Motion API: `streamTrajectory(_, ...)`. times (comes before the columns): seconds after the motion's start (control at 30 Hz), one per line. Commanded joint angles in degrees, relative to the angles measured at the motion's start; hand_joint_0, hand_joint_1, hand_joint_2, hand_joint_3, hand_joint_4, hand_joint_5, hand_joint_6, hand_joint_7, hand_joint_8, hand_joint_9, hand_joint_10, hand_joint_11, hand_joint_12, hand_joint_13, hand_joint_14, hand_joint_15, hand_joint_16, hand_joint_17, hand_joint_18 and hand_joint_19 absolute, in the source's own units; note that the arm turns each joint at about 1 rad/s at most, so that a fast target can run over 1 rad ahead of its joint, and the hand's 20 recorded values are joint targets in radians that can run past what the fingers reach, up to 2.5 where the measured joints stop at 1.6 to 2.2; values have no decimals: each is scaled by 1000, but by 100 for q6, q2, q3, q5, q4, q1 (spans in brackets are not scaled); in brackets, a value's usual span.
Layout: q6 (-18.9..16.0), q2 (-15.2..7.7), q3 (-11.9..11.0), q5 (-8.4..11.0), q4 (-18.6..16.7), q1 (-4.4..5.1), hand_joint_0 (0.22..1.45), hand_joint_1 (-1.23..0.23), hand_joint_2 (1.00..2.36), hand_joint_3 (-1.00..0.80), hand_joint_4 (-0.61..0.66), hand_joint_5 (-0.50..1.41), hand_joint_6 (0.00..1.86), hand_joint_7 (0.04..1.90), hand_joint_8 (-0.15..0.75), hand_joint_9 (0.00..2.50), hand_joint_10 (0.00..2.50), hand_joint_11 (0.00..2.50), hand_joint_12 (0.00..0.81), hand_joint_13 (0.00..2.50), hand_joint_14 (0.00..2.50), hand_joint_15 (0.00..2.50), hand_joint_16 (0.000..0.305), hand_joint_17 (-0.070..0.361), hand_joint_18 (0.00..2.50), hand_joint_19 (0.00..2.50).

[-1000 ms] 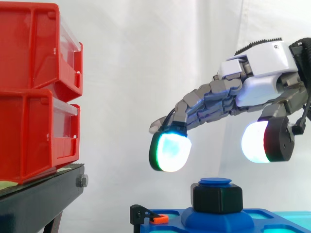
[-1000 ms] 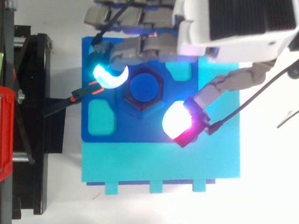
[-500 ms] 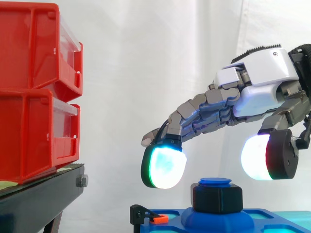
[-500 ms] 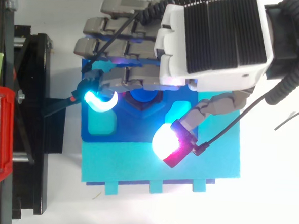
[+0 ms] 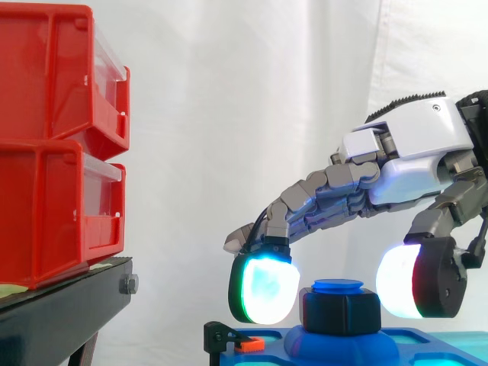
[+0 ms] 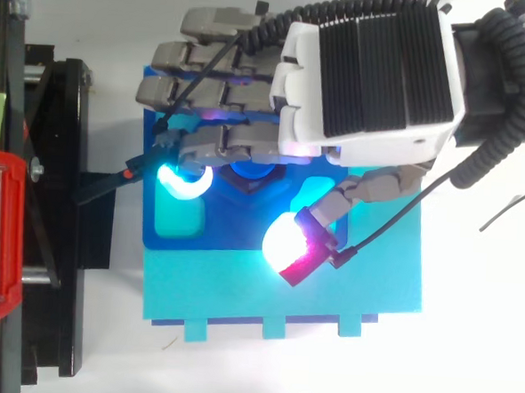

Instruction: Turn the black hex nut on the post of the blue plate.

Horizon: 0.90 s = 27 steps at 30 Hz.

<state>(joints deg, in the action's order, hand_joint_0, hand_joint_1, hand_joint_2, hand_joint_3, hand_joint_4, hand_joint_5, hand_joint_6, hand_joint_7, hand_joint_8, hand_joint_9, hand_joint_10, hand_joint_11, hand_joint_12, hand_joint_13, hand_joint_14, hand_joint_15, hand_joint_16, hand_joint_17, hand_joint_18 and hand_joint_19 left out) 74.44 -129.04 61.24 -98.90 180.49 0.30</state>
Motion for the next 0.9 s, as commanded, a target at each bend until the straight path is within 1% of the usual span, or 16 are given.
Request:
streamTrajectory(0.0,9,2,11,-7,-40,-21,513,-707,1000,-500,116,-254,502,824,170,57,0,0,338,117,0,3,55,124,0,61)
streamTrajectory(0.03,9,2,11,-16,-58,-39,513,-707,1000,-500,119,-255,502,823,170,56,0,0,336,119,0,0,55,124,0,62)
streamTrajectory(0.13,9,-7,11,-16,-119,-39,519,-694,1000,-500,117,-256,502,826,169,57,0,0,335,117,0,8,55,123,0,70)
streamTrajectory(0.17,0,-86,11,-24,-146,-48,518,-687,1000,-500,118,-257,503,829,170,58,0,0,336,118,0,8,55,123,0,69)
streamTrajectory(0.2,-52,-157,-24,-95,-198,-74,517,-685,1000,-500,117,-257,502,830,169,57,0,0,337,119,0,8,55,124,0,69)
streamTrajectory(0.27,-44,-157,-24,-104,-242,-83,514,-677,1000,-500,119,-257,503,830,172,59,0,0,338,120,0,8,55,124,0,69)
streamTrajectory(0.33,-35,-157,-24,-112,-216,-74,511,-697,1000,-500,131,-250,502,813,184,100,0,0,346,159,0,0,56,126,0,30)
streamTrajectory(0.47,-8,-148,-86,-104,-84,-83,508,-689,1000,-500,137,-249,502,818,186,102,0,0,347,165,0,0,56,127,0,36)
streamTrajectory(0.63,27,-157,-103,-112,-67,-83,520,-702,1000,-500,136,-249,503,835,184,103,0,0,343,167,0,0,56,125,0,36)
streamTrajectory(0.87,27,-157,-103,-112,-58,-83,576,-789,1004,-457,129,-253,503,892,171,128,0,0,329,195,0,0,54,121,29,29)
